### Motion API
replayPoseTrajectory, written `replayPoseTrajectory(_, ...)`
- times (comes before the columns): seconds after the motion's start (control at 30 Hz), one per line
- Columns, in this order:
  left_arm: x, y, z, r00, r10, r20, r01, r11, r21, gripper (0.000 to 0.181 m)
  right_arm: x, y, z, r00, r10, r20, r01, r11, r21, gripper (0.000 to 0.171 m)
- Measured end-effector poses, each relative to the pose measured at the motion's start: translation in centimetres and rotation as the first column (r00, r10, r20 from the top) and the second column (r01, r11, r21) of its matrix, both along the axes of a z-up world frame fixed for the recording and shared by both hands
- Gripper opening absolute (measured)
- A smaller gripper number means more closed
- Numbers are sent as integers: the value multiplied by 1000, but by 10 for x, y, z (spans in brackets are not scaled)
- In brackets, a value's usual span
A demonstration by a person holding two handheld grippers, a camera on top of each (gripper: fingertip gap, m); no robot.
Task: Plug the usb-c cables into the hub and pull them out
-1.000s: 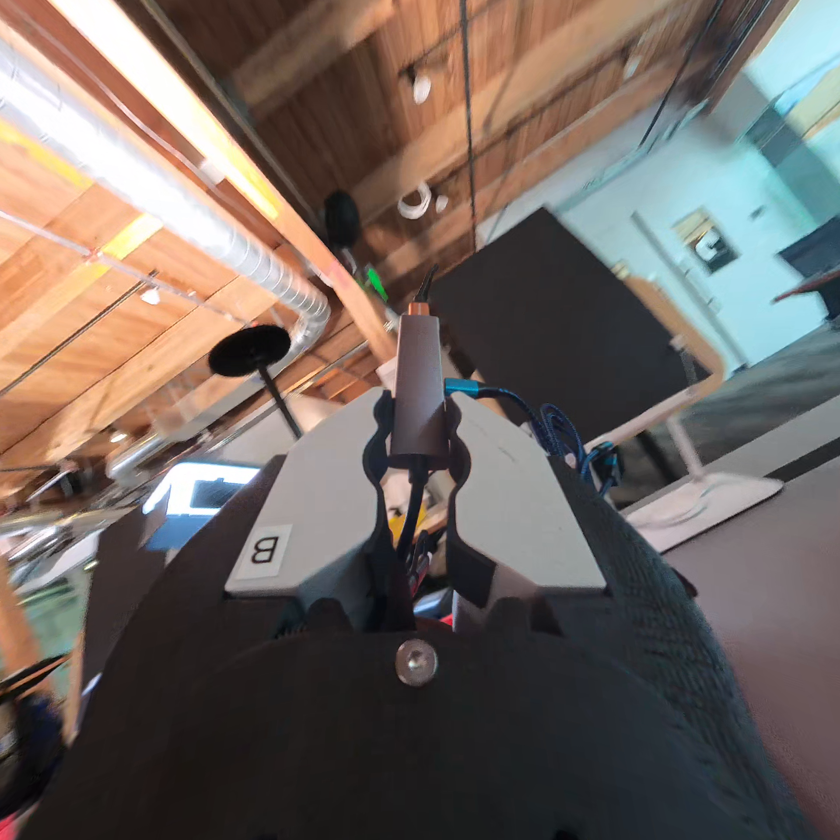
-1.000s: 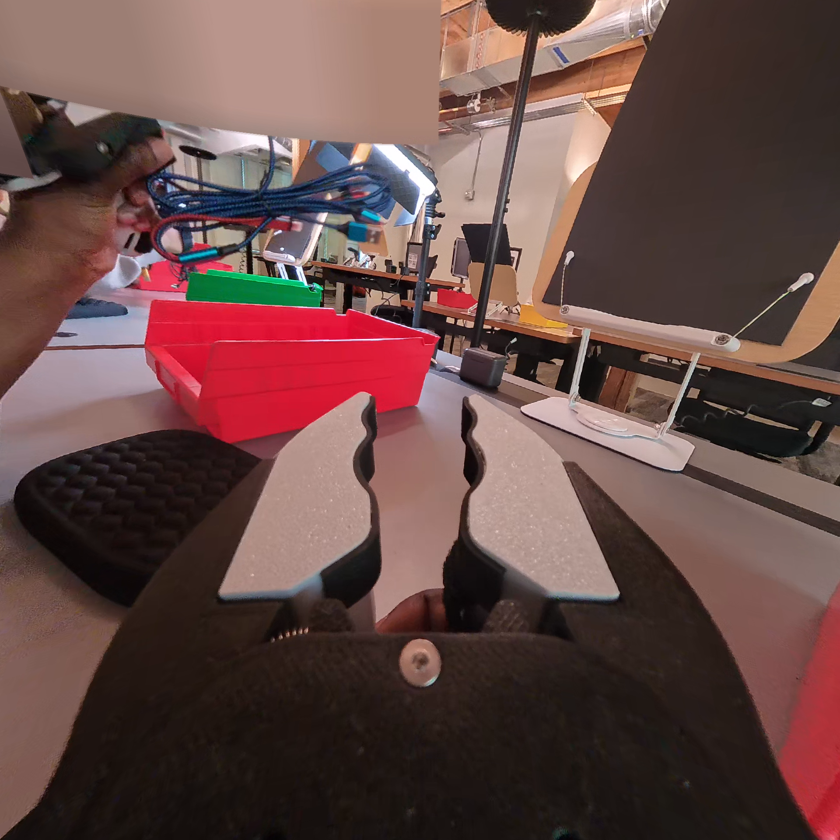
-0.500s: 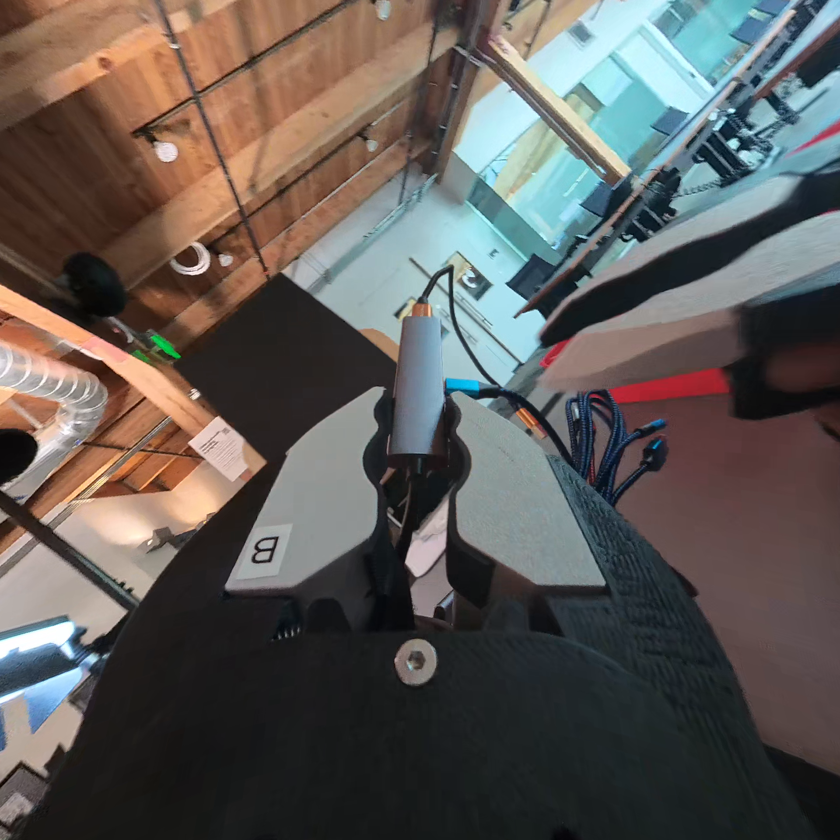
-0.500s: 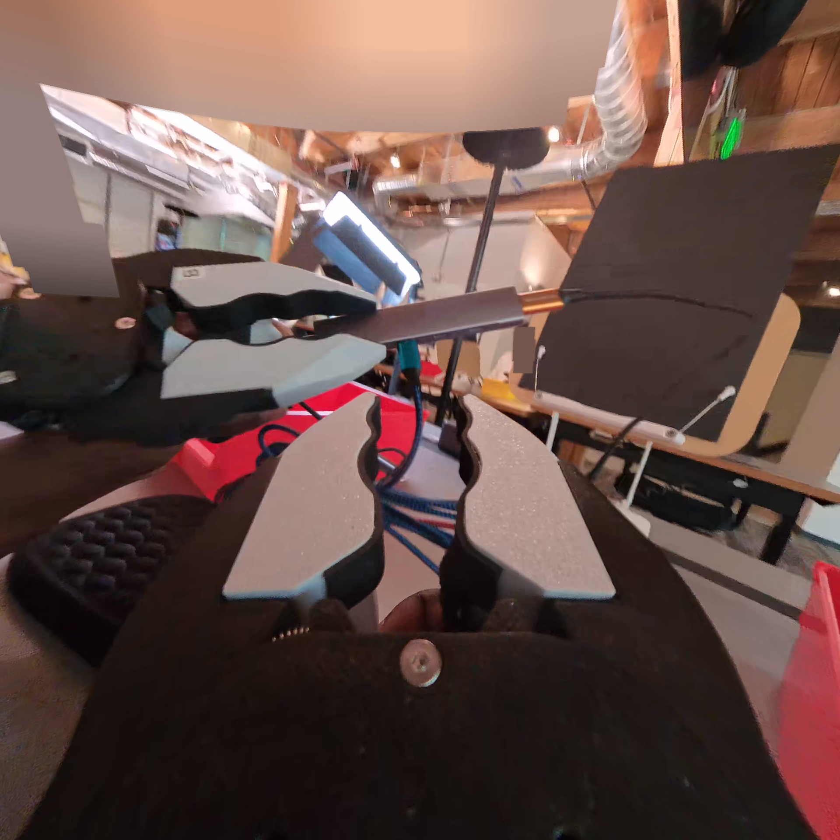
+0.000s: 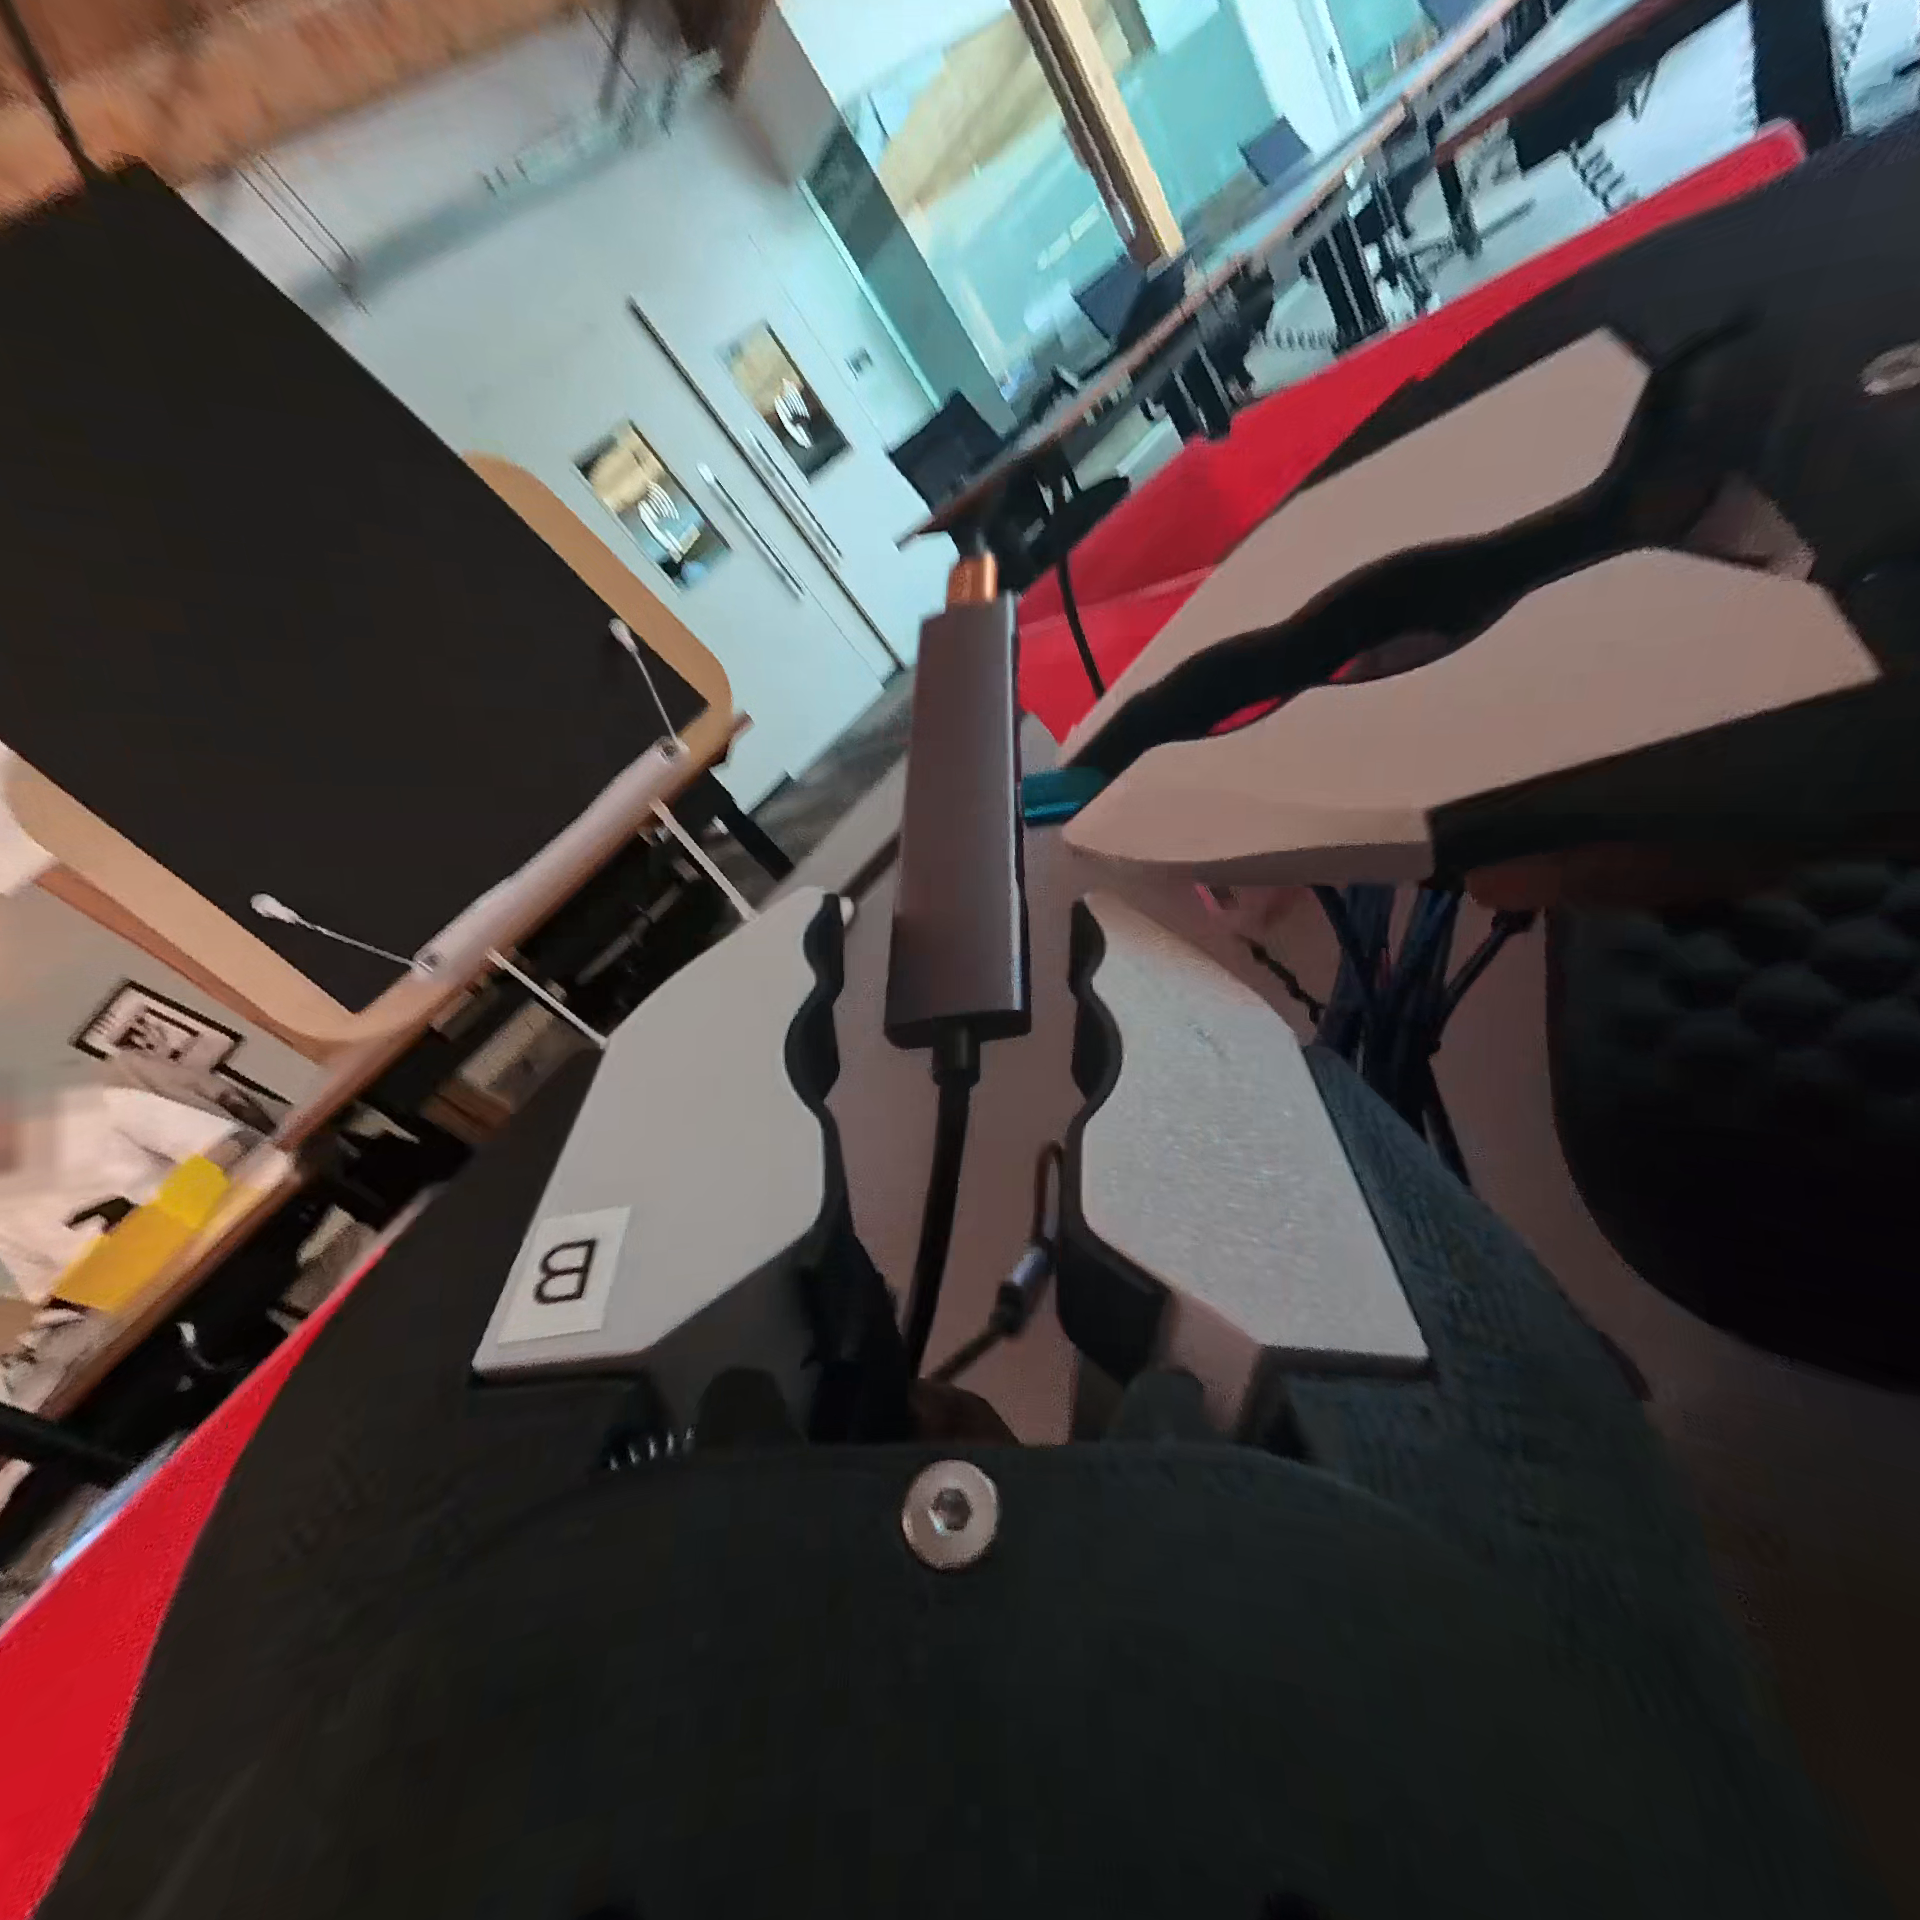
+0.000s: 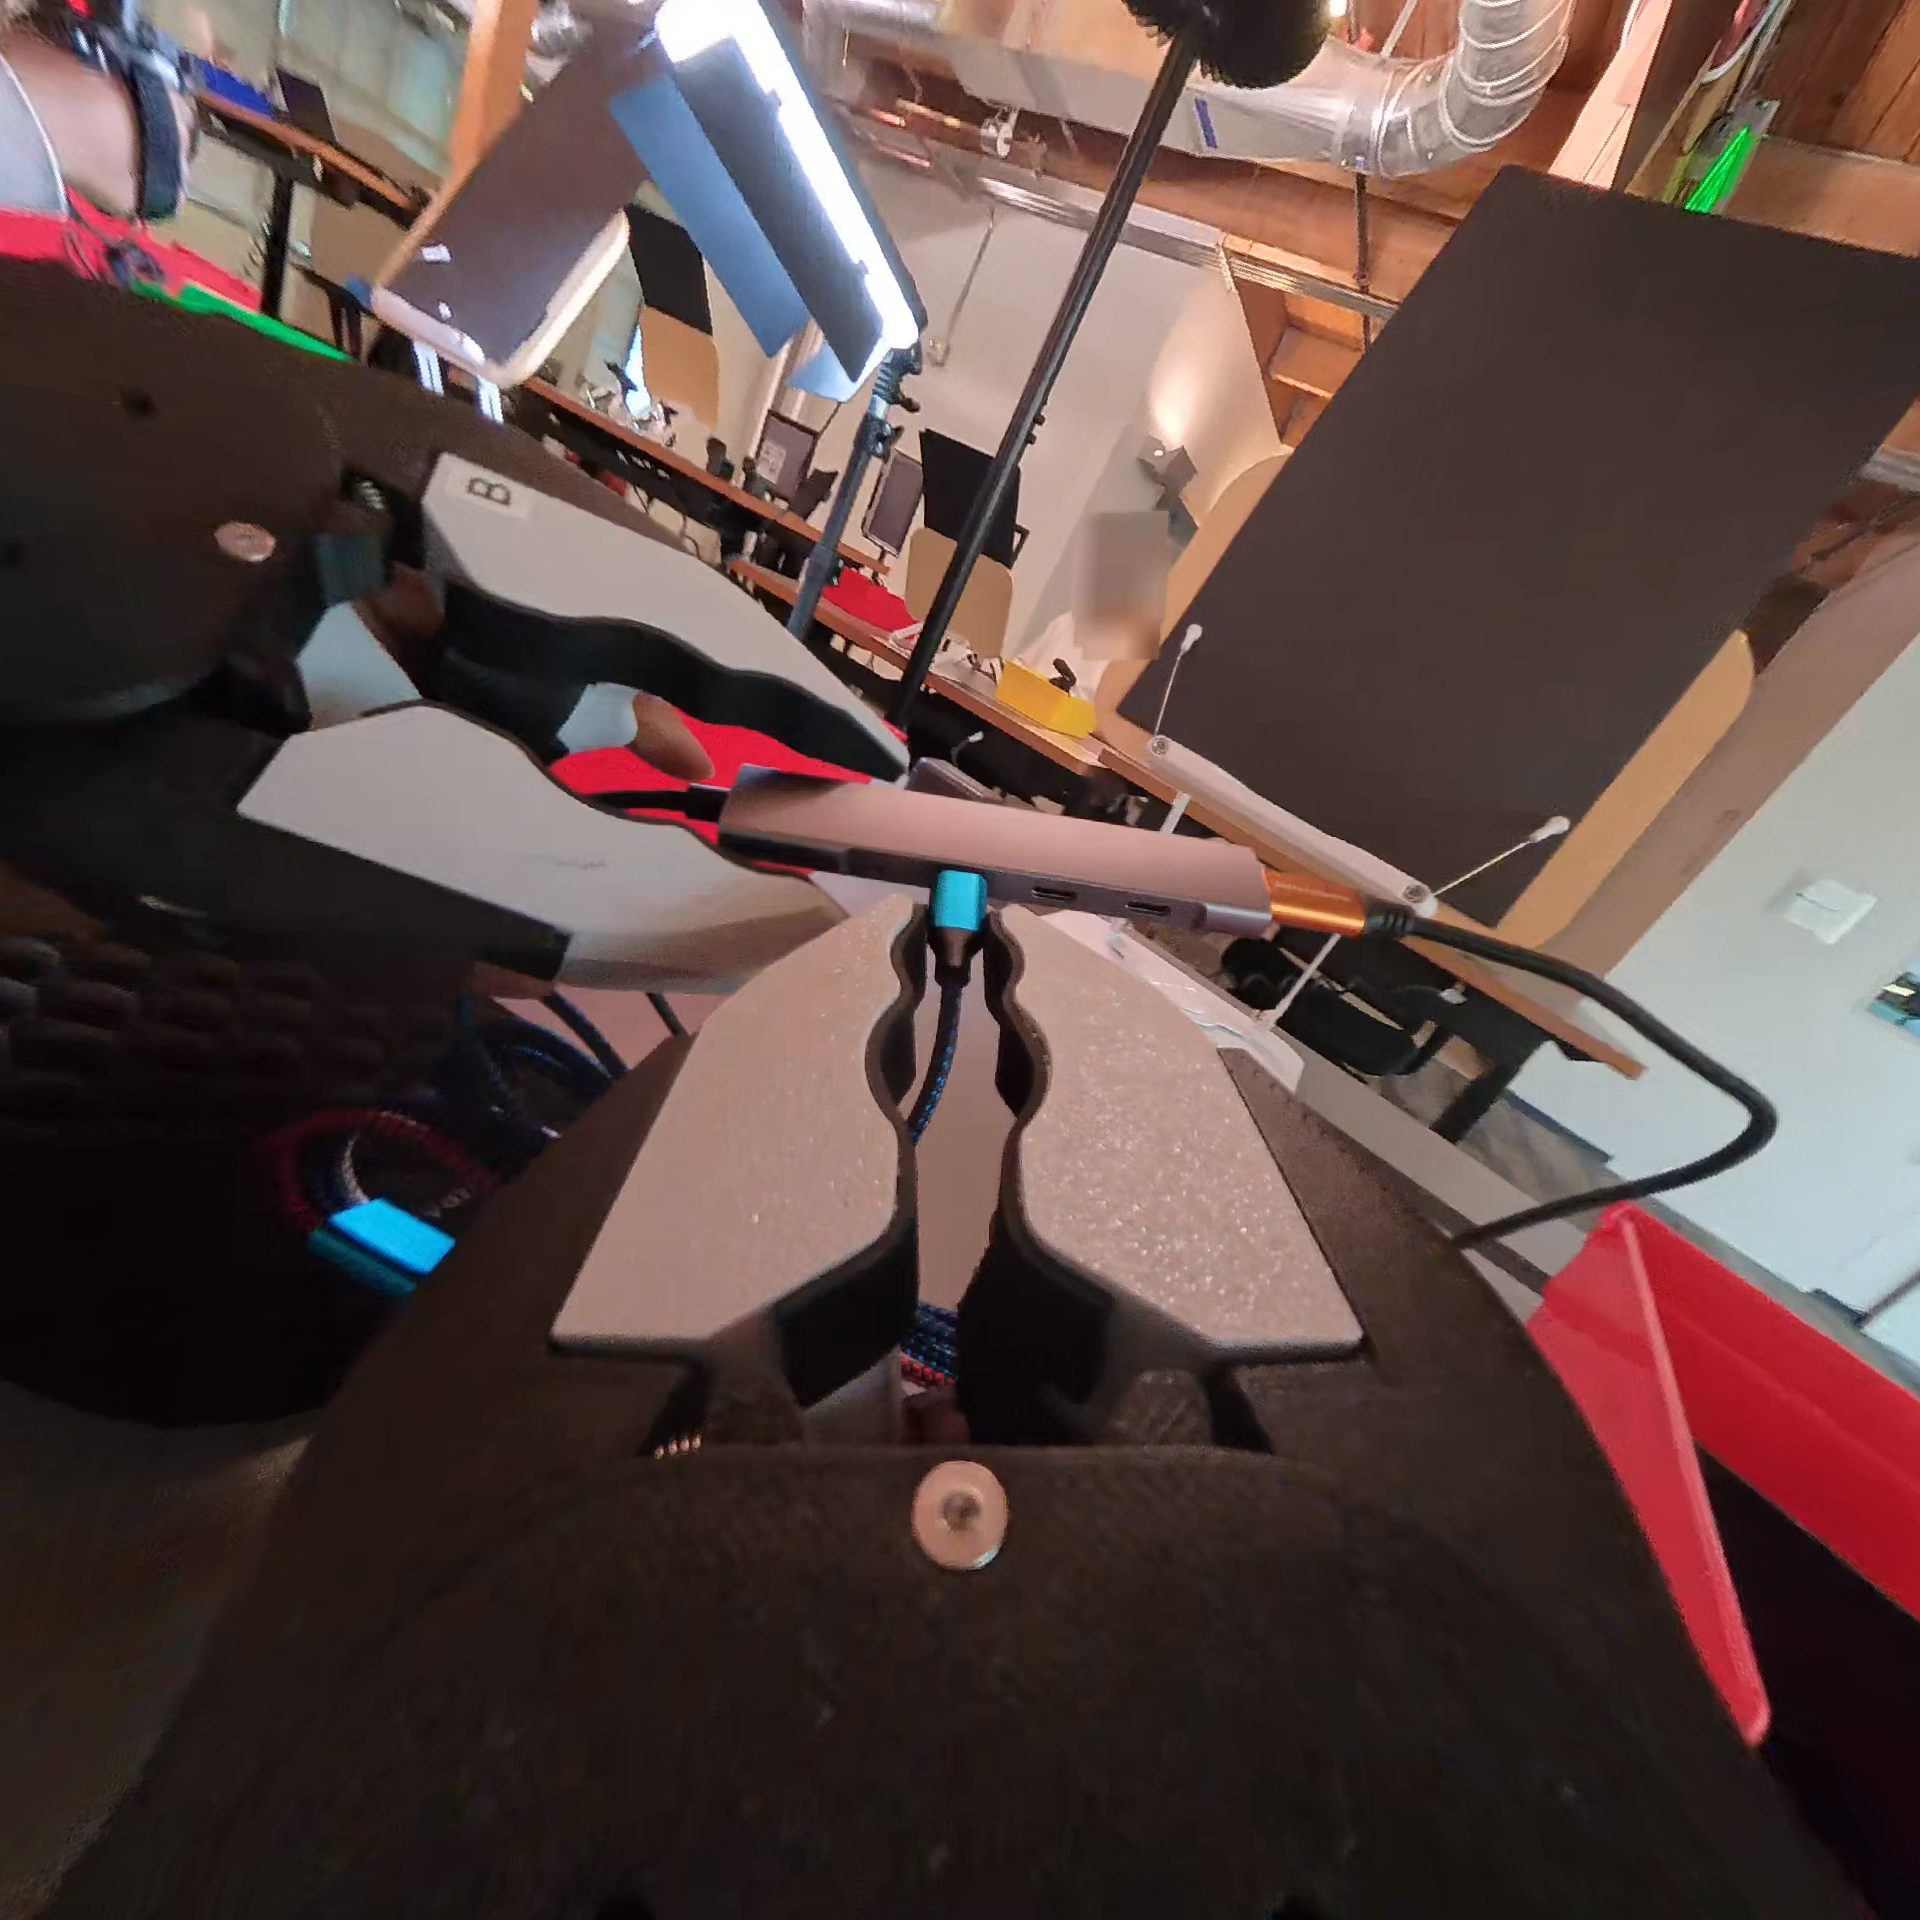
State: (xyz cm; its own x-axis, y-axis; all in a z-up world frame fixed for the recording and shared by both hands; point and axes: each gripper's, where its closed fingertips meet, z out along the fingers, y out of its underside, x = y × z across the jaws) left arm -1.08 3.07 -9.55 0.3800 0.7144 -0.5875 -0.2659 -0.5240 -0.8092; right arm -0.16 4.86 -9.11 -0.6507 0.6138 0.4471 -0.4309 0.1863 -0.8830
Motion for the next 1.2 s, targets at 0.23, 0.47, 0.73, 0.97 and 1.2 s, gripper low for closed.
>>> replayPoseTrajectory(0.23, -3, -3, -16, 982, -67, 176, 53, 995, 80, 25, 3, -9, -9, 994, -44, -101, 58, 989, 139, 9)
replayPoseTrajectory(0.47, -17, -8, -27, 981, -15, 195, -36, 967, 254, 24, -11, -11, -24, 986, -168, 5, 166, 976, 142, 9)
replayPoseTrajectory(0.73, -25, -79, -8, 966, 50, 254, -184, 823, 538, 24, -19, 24, -36, 971, -229, 71, 213, 960, 180, 9)
replayPoseTrajectory(0.97, -30, -13, -17, 978, -47, 202, -44, 905, 424, 25, -16, 65, 73, 998, -56, 1, 56, 990, -128, 9)
replayPoseTrajectory(1.2, -19, -18, -10, 993, -35, 111, -18, 897, 442, 25, -65, 168, 138, 923, -378, -75, 350, 903, -250, 8)
